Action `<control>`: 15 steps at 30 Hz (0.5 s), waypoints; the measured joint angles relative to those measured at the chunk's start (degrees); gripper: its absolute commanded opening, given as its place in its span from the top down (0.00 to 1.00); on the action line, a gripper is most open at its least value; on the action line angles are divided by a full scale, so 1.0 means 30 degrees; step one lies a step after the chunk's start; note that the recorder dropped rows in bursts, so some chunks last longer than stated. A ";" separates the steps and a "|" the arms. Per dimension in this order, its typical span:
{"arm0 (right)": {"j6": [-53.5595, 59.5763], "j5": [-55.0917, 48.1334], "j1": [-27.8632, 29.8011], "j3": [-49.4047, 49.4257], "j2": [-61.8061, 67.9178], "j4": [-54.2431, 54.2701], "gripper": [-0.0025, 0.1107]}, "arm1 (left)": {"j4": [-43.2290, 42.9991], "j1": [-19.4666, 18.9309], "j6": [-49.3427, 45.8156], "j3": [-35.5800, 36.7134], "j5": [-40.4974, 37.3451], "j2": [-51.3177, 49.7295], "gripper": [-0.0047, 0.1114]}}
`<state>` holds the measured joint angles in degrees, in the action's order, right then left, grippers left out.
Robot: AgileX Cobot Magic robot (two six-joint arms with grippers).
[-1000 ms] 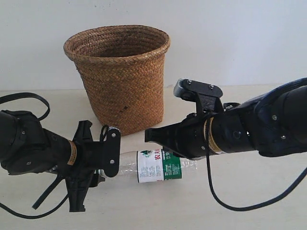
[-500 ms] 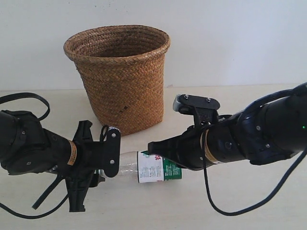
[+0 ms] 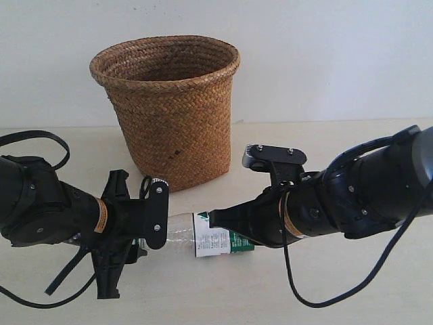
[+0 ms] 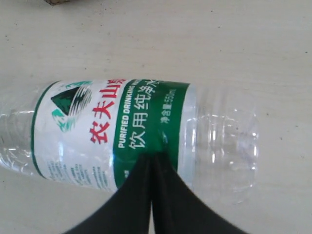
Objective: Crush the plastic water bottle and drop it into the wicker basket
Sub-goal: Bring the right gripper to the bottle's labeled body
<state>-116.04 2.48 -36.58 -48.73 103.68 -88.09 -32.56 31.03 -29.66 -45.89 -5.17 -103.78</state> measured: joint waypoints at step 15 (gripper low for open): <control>-0.0035 -0.0038 0.0000 -0.0295 0.0868 0.0000 0.98 | 0.0040 -0.0079 0.0000 0.0000 0.0000 0.0000 0.93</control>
<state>-116.15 2.36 -36.58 -49.61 106.28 -88.09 -32.44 30.79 -29.66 -45.89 -5.17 -103.78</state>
